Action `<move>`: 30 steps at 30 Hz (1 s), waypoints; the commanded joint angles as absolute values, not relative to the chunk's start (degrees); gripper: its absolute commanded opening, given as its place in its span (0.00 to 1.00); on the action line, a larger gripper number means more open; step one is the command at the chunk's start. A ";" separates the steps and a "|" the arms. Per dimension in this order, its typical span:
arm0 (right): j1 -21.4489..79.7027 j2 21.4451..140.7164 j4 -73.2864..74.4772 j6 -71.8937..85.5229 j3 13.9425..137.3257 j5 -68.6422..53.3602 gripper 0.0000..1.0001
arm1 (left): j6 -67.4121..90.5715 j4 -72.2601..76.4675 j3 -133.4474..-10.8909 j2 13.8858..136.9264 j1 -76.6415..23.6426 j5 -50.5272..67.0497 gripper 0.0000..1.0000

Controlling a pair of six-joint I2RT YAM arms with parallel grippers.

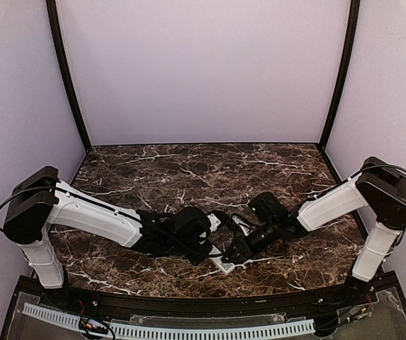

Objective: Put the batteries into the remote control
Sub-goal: Press the battery in the battery compartment.

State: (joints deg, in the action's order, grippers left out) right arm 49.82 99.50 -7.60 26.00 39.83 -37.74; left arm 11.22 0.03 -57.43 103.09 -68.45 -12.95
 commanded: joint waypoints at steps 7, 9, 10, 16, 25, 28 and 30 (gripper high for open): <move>50.47 102.49 -3.25 25.68 38.58 -34.19 0.30 | 9.46 1.12 -59.72 103.06 -68.82 -13.51 0.23; 50.49 102.51 -3.30 25.67 38.58 -34.20 0.30 | 9.26 0.94 -60.04 103.44 -68.82 -13.44 0.22; 50.53 102.59 -3.31 25.66 38.58 -34.22 0.30 | 9.16 0.96 -60.08 103.62 -68.80 -13.40 0.22; 50.49 103.26 -3.43 26.05 38.76 -34.53 0.28 | 9.21 1.18 -60.01 104.49 -68.73 -13.39 0.22; 50.54 103.60 -3.42 26.03 38.76 -34.46 0.28 | 9.13 1.22 -59.31 105.49 -68.65 -13.31 0.21; 50.50 103.67 -3.38 26.02 38.67 -34.37 0.27 | 8.94 1.18 -59.07 105.66 -68.58 -13.64 0.21; 50.49 103.74 -3.43 26.10 38.59 -34.20 0.26 | 8.89 1.19 -58.91 105.72 -68.37 -13.62 0.19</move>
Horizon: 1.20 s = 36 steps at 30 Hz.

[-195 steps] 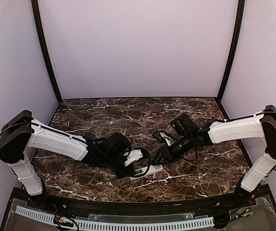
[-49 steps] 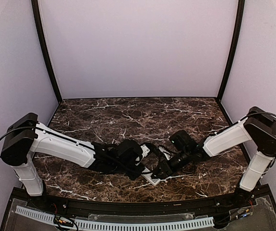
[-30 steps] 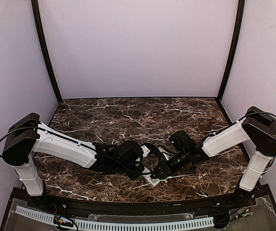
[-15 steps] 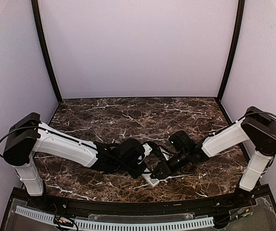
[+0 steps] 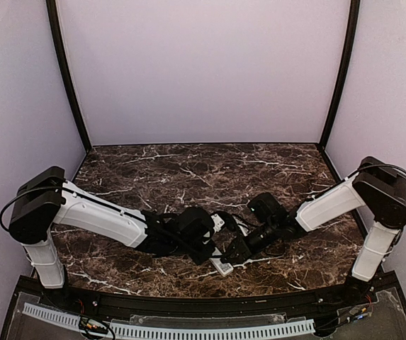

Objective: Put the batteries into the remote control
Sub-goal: Press the battery in the battery compartment.

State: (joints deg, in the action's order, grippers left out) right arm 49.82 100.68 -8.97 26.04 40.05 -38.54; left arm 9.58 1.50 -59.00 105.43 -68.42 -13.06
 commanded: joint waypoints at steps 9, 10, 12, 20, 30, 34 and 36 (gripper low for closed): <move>50.54 104.16 -3.51 26.24 38.49 -34.28 0.25 | 8.63 1.88 -57.83 105.86 -67.41 -13.15 0.11; 50.52 104.17 -3.52 26.21 38.50 -34.28 0.25 | 8.62 1.99 -57.79 105.89 -67.35 -13.04 0.10; 50.53 104.19 -3.52 26.21 38.50 -34.31 0.25 | 8.47 2.03 -57.67 106.16 -67.25 -12.95 0.10; 50.48 104.50 -3.43 26.28 38.33 -34.21 0.24 | 8.62 2.22 -57.65 107.31 -66.53 -12.69 0.10; 50.35 104.80 -3.08 26.19 38.25 -34.04 0.23 | 8.93 1.94 -57.26 108.56 -65.43 -13.05 0.10; 50.21 104.92 -3.08 26.19 38.15 -33.98 0.23 | 8.86 2.30 -57.43 109.41 -65.15 -12.50 0.10; 50.10 104.94 -3.08 26.14 38.14 -34.09 0.23 | 8.86 2.22 -57.55 109.88 -65.01 -12.11 0.09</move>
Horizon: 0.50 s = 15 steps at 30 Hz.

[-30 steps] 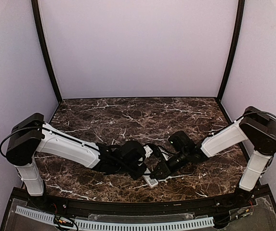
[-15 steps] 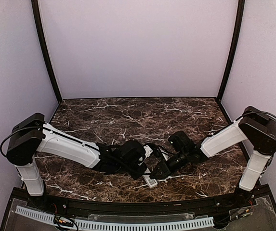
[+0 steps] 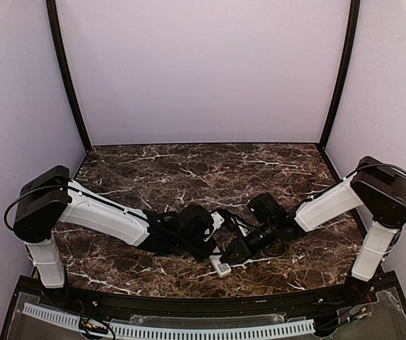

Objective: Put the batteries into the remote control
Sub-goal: Press the battery in the battery compartment.

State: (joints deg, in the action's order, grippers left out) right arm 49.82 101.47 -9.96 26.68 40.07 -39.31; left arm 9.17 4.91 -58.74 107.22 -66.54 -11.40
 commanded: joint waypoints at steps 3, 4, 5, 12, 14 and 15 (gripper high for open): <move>49.85 104.94 -2.84 25.93 38.23 -34.18 0.23 | 9.05 2.36 -57.56 109.89 -64.80 -11.00 0.10; 49.79 104.88 -2.77 25.93 38.31 -34.19 0.23 | 9.10 2.32 -57.56 109.66 -64.79 -10.78 0.10; 49.76 104.79 -2.66 25.85 38.36 -34.19 0.23 | 9.24 2.40 -57.57 109.02 -64.78 -10.25 0.11; 49.53 103.97 -2.00 25.62 38.71 -34.13 0.23 | 8.31 1.17 -58.46 104.69 -64.78 -10.29 0.13; 49.49 103.53 -1.50 25.45 39.06 -33.77 0.25 | 7.93 0.72 -58.82 102.45 -64.78 -10.49 0.15; 49.48 103.18 -0.81 25.22 39.37 -33.49 0.26 | 7.74 0.49 -59.27 101.76 -64.78 -10.56 0.16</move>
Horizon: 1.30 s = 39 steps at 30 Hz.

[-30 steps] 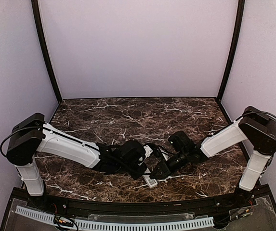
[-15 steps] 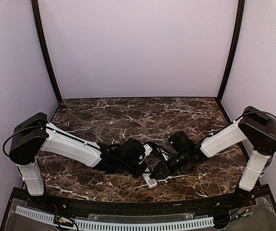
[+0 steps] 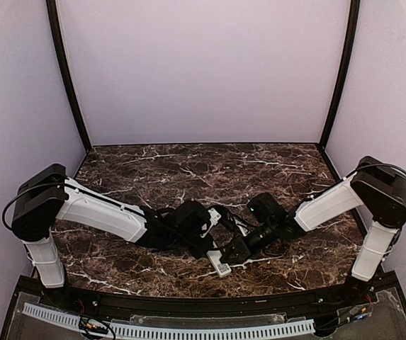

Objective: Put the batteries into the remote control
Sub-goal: Press the battery in the battery compartment, then adjust the remote control without the battery cover at the center of the board.

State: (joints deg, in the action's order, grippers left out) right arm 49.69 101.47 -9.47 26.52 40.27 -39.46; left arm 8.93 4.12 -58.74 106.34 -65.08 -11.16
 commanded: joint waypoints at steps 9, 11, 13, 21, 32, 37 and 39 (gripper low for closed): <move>48.00 97.91 10.13 21.19 45.57 -27.62 0.45 | 6.34 -5.63 -62.61 94.98 -63.72 -12.98 0.22; 48.06 97.06 13.02 20.21 47.14 -25.33 0.51 | 7.37 -6.34 -61.57 93.44 -62.47 -13.80 0.23; 49.45 96.31 15.39 19.94 48.46 -22.93 0.57 | 8.35 -6.53 -60.08 91.55 -61.21 -14.59 0.26; 58.05 97.08 20.74 23.07 52.95 -14.57 0.96 | 12.11 -5.85 -53.52 84.13 -57.90 -15.37 0.52; 64.54 105.02 28.14 24.52 58.91 -4.33 0.99 | 14.58 -5.01 -48.36 79.63 -54.91 -14.86 0.69; 64.69 104.29 29.50 24.33 57.33 -2.00 0.97 | 15.68 -6.34 -47.56 79.26 -50.58 -11.65 0.70; 64.52 103.65 30.25 23.91 56.13 -0.96 0.97 | 16.45 -8.42 -47.78 80.02 -47.97 -10.43 0.68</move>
State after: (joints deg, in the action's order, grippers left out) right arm 64.55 101.95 22.44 23.38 59.94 -5.13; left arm 14.41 -4.73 -48.42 80.86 -52.01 -13.43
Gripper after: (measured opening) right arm 0.975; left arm 0.694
